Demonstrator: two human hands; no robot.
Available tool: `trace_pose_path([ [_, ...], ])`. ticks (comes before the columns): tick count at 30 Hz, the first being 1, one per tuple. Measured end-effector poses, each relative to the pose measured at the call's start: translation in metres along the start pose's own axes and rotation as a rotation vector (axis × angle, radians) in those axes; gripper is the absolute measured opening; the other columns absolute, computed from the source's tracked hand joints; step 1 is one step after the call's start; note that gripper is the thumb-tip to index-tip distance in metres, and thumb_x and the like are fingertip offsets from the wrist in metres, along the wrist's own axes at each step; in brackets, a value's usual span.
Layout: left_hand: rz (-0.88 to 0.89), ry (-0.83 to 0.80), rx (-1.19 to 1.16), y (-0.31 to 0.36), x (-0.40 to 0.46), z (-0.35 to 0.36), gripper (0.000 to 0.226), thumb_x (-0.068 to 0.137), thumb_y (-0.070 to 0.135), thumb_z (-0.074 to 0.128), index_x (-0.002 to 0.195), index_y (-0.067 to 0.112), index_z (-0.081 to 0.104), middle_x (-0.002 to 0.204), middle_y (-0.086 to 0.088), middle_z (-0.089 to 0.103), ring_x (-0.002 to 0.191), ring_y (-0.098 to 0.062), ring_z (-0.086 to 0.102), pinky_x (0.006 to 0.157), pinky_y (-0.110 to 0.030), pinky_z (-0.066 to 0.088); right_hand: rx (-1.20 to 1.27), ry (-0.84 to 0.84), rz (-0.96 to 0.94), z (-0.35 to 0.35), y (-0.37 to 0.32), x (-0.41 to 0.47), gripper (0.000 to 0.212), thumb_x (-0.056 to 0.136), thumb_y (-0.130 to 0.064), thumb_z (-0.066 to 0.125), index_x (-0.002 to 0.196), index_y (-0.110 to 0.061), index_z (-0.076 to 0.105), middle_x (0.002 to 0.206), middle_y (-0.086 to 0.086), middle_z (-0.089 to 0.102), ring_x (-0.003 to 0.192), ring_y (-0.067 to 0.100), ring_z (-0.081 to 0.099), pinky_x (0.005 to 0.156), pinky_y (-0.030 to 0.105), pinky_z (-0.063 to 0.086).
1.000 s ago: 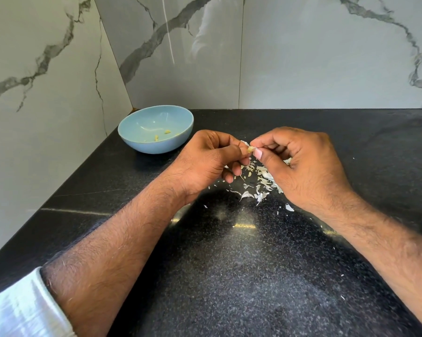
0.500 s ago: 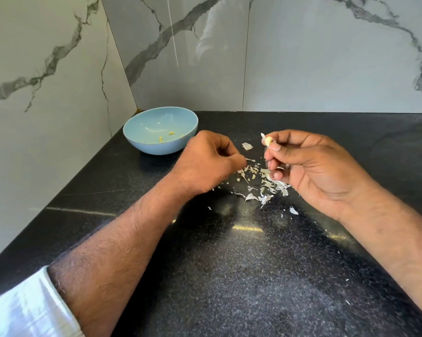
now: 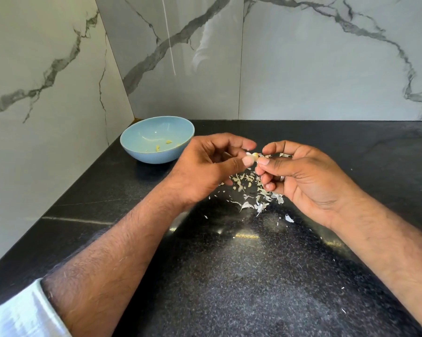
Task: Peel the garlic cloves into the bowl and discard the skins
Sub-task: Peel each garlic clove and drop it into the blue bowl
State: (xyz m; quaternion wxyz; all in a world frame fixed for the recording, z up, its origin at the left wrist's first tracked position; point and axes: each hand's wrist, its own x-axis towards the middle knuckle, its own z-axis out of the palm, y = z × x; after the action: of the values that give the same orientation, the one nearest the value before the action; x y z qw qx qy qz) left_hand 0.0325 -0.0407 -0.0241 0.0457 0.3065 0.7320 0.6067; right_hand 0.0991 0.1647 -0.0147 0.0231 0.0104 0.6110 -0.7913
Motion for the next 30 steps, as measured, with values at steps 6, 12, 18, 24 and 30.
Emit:
trace_pose_path([
  [6, 0.066, 0.024, 0.029, -0.0053, 0.0016, 0.0040, 0.012, 0.094, 0.011, 0.080, 0.106, 0.007, 0.080, 0.087, -0.003, 0.078, 0.077, -0.014, 0.067, 0.061, -0.028, 0.053, -0.032, -0.003, -0.017, -0.0004, 0.0014, 0.0006, 0.034, 0.076, -0.008, 0.080, 0.106, -0.007, 0.065, 0.087, 0.020, 0.072, 0.071, 0.021, 0.063, 0.064, 0.031, 0.051],
  [12, 0.076, 0.147, 0.028, -0.0008, 0.0006, 0.0046, 0.011, 0.087, 0.008, 0.085, 0.097, 0.002, 0.082, 0.081, 0.003, 0.079, 0.061, 0.003, 0.064, 0.060, -0.011, 0.048, -0.265, 0.018, -0.157, -0.0013, 0.0047, -0.0006, 0.029, 0.083, -0.018, 0.077, 0.107, -0.001, 0.077, 0.090, 0.020, 0.076, 0.074, 0.019, 0.067, 0.067, 0.029, 0.057],
  [18, 0.099, 0.157, 0.127, -0.0007, 0.0009, 0.0038, 0.008, 0.089, 0.013, 0.086, 0.094, 0.009, 0.082, 0.084, 0.002, 0.080, 0.067, -0.003, 0.068, 0.064, -0.015, 0.051, -0.436, 0.129, -0.256, -0.0021, 0.0083, 0.0016, 0.007, 0.095, -0.014, 0.074, 0.097, -0.011, 0.081, 0.078, 0.010, 0.076, 0.069, 0.016, 0.067, 0.063, 0.031, 0.055],
  [24, 0.111, 0.116, 0.125, -0.0023, -0.0003, 0.0082, 0.007, 0.096, 0.007, 0.079, 0.101, 0.004, 0.076, 0.086, -0.008, 0.080, 0.082, -0.021, 0.080, 0.065, -0.032, 0.065, -0.574, 0.222, -0.358, -0.0039, 0.0075, 0.0036, 0.017, 0.093, -0.029, 0.077, 0.081, -0.017, 0.081, 0.067, 0.004, 0.073, 0.059, 0.013, 0.065, 0.058, 0.030, 0.053],
  [30, 0.126, 0.093, 0.104, -0.0059, 0.0003, 0.0075, 0.008, 0.093, 0.005, 0.080, 0.101, 0.003, 0.078, 0.086, -0.010, 0.080, 0.081, -0.025, 0.081, 0.074, -0.043, 0.068, -0.547, 0.168, -0.299, -0.0038, 0.0061, 0.0032, 0.013, 0.093, -0.026, 0.077, 0.084, -0.018, 0.082, 0.071, 0.007, 0.075, 0.064, 0.016, 0.067, 0.059, 0.031, 0.052],
])
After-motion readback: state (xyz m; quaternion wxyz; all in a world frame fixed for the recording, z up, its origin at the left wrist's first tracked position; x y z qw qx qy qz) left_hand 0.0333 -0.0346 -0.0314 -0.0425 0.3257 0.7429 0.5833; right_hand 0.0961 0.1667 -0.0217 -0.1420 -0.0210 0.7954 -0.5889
